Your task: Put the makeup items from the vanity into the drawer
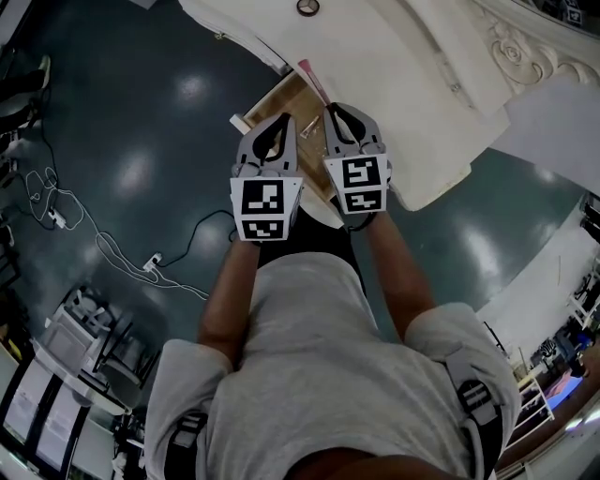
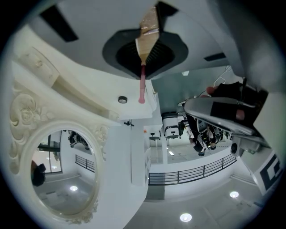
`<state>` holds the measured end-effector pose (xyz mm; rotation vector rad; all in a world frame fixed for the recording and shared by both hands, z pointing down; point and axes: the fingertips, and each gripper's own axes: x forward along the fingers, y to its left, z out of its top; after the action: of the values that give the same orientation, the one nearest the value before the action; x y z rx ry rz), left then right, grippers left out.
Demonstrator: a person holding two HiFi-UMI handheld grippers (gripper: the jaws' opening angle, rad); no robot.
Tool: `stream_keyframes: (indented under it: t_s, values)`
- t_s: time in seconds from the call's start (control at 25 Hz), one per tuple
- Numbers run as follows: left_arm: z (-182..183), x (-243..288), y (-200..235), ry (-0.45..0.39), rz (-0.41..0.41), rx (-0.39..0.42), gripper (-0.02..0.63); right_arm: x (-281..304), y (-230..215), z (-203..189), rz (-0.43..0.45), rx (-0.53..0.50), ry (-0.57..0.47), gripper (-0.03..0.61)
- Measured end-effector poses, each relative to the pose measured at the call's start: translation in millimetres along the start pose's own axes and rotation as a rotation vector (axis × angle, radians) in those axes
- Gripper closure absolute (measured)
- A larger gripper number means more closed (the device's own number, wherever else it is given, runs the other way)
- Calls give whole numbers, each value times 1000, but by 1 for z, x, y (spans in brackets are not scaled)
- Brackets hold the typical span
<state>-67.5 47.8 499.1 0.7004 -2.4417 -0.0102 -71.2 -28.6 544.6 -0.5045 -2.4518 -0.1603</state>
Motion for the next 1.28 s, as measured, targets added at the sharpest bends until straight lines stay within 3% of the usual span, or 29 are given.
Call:
stream_keyframes:
  t_s: [0.64, 0.84, 1.28]
  values:
    - [-69, 10, 18, 100, -36, -21, 606, 10, 32, -56, 6, 21, 97, 540]
    - [-85, 15, 21, 132, -44, -15, 606, 18, 34, -76, -32, -49, 148, 540]
    - [-112, 32, 36, 194, -45, -7, 606, 61, 40, -108, -19, -44, 209, 540]
